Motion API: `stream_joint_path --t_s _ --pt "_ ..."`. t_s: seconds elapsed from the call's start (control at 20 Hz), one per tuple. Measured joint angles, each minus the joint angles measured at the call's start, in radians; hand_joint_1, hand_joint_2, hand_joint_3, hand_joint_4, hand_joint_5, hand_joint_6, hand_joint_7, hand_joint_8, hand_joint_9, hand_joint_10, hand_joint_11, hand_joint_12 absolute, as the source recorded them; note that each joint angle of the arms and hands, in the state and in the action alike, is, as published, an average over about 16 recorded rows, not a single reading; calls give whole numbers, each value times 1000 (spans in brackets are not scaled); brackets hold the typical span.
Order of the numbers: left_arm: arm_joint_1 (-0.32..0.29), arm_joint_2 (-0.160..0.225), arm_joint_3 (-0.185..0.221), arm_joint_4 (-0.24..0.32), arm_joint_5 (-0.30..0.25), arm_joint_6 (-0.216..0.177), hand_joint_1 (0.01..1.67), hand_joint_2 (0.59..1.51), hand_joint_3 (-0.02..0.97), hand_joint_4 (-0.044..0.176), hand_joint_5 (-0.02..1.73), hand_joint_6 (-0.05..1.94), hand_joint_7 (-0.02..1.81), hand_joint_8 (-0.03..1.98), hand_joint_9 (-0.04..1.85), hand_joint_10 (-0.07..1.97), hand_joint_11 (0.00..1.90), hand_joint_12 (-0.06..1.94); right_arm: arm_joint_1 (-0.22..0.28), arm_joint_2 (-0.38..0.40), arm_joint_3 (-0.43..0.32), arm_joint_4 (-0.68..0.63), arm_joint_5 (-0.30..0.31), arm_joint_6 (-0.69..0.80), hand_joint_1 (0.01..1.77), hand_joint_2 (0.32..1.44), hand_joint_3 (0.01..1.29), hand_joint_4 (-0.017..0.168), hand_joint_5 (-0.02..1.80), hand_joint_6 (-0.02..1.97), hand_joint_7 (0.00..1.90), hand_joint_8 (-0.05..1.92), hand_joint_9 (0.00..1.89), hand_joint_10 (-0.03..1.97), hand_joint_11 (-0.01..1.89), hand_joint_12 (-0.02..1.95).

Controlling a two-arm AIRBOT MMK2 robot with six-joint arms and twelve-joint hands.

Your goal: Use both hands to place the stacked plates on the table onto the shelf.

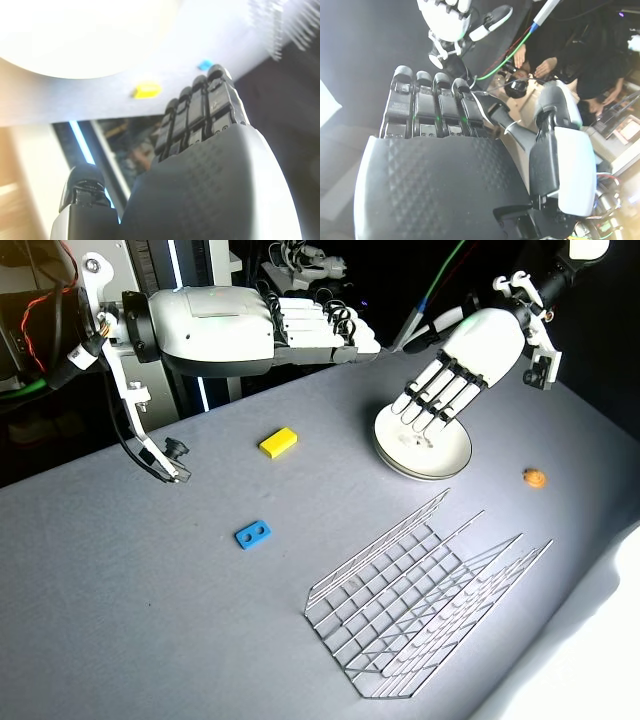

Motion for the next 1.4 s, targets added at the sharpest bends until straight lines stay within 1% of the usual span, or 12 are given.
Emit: stream_joint_path --t_s 0.1,0.25,0.4,0.5,0.6,0.7,0.95,1.2,1.4 --pt "26 1 18 8 -6 16 19 1113 14 -1 3 -8 14 -9 10 6 14 -10 -6 -3 0 9 1 -34 665 1046 22 2 18 22 16 13 14 10 27 166" --pt "64 2 49 14 -17 43 20 1114 14 0 6 -16 18 -15 15 3 14 -18 -16 -11 -1 25 0 -100 841 1008 22 1 20 20 19 13 18 6 21 252" --pt "99 1 83 12 -25 71 19 1115 14 -1 8 -16 18 -15 18 3 14 -18 -28 -30 -1 53 -8 -198 997 971 22 1 20 19 21 12 20 5 18 326" --pt "123 -1 105 9 -30 89 20 1116 14 -1 9 -16 17 -15 20 3 14 -18 -35 -53 1 88 -16 -282 1060 956 22 1 20 19 21 12 20 5 16 380" --pt "146 -4 126 6 -35 105 20 1116 14 -1 10 -16 15 -15 21 3 14 -19 -41 -82 7 124 -30 -365 1081 950 23 1 20 19 21 12 20 5 14 423" --pt "166 -10 146 3 -39 115 20 1117 14 0 11 -16 14 -14 22 3 14 -19 -40 -118 18 157 -55 -436 1082 950 23 1 20 19 21 12 19 5 14 420" --pt "206 -31 192 -4 -39 126 19 1118 14 -1 14 -17 14 -15 21 3 14 -18 -14 -225 61 240 -141 -548 1058 958 22 1 19 20 21 11 15 5 13 309" --pt "243 -58 230 -10 -32 128 18 1119 14 -1 17 -17 13 -14 21 3 14 -19 26 -349 134 308 -239 -575 1034 976 23 1 19 20 20 11 13 5 13 172" --pt "268 -75 255 -12 -27 129 17 1120 15 0 19 -17 13 -14 20 3 14 -19 57 -438 197 323 -312 -540 1028 984 22 1 18 20 20 12 12 5 16 152"
